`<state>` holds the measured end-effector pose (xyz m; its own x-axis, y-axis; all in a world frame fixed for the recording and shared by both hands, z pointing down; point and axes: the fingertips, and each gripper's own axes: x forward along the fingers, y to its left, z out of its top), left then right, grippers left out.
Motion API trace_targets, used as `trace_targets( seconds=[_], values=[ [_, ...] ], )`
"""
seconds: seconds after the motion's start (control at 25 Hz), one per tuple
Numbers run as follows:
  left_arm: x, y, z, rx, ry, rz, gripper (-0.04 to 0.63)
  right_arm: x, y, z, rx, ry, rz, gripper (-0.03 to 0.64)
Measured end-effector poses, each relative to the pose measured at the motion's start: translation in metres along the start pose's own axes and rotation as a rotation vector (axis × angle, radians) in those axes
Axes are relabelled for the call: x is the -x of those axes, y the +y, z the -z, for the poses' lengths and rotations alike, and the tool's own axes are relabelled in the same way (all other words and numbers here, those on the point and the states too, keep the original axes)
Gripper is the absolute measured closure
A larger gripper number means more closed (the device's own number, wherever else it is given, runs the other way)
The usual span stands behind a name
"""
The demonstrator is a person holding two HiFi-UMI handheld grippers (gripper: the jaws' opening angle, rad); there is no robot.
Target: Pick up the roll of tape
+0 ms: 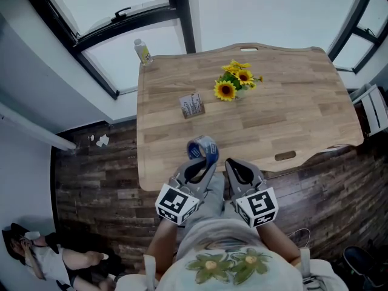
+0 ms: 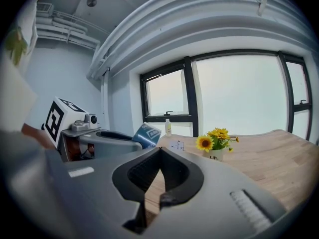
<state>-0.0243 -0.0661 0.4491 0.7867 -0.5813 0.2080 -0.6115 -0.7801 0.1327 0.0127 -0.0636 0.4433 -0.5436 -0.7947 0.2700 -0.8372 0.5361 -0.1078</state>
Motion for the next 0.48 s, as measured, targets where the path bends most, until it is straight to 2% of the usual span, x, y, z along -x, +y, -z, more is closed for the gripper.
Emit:
trace_targets(
  seconds=[0.48],
  values=[
    [-0.0010,-0.0022,0.0022,-0.003,0.009,-0.002,0.543,0.0044,-0.0042,0.0044,0.006,0.007,0.021,0.618]
  ],
)
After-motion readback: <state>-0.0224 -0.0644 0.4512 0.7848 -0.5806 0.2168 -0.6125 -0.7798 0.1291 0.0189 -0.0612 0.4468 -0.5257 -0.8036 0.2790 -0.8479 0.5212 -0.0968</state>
